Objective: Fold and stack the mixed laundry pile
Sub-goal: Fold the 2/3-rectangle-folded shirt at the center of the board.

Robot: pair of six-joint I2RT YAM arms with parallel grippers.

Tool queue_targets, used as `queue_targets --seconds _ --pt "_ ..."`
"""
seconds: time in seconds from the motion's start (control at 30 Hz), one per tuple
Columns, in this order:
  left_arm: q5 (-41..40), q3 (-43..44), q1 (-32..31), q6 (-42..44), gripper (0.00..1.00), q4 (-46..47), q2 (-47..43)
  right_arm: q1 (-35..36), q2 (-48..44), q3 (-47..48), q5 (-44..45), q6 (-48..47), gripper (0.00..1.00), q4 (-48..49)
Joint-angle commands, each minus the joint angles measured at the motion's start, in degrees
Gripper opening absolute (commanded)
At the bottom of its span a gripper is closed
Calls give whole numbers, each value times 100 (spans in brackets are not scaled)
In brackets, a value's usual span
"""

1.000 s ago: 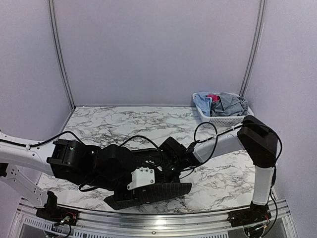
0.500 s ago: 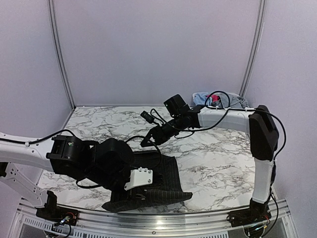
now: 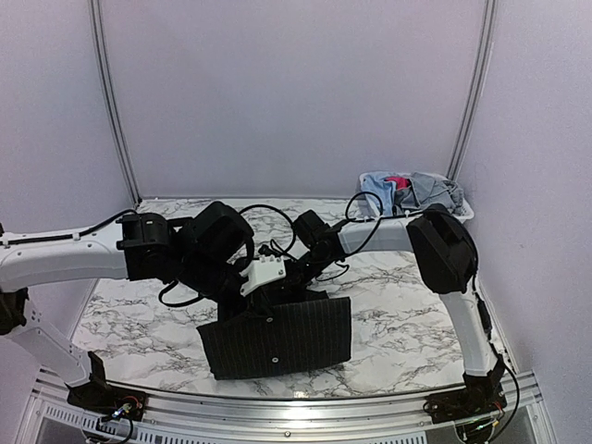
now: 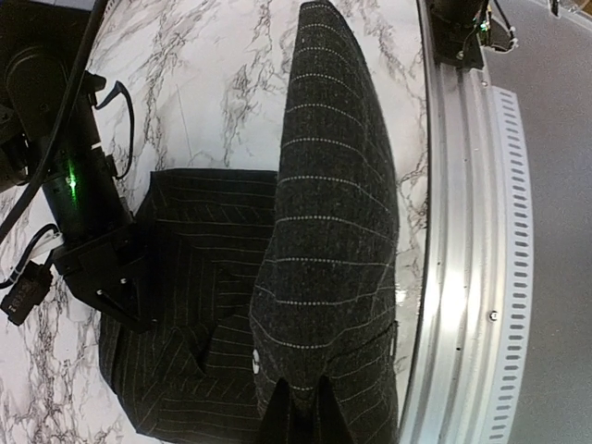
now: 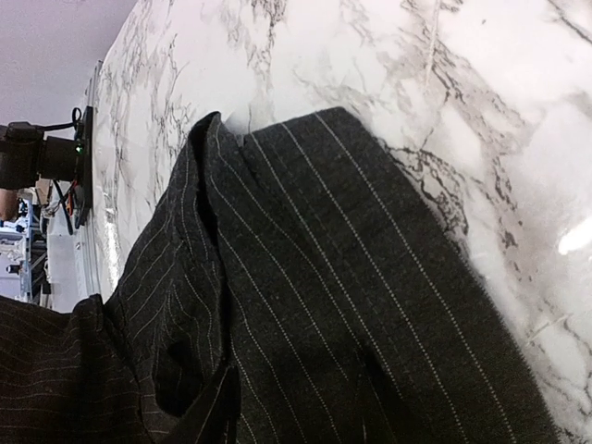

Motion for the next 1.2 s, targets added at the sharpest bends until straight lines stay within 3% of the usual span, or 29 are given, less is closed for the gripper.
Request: queue_targets --seconds 0.0,0.2,0.43,0.77,1.0,1.17 --pt "-206 271 272 566 0 -17 413 59 -217 -310 -117 -167 39 -54" --pt "-239 511 1078 1245 0 16 739 83 -414 -785 -294 -96 39 148" --pt "-230 611 1502 1857 0 226 1241 131 -524 -906 -415 -62 39 180" --pt "-86 634 1618 2136 0 662 1756 -783 -745 -479 -47 288 46 136" --pt "110 930 1620 2311 0 685 1981 -1415 -1128 -577 -275 629 52 333" --pt "207 1245 1604 2470 0 659 1985 -1573 -1330 -1114 -466 752 48 553"
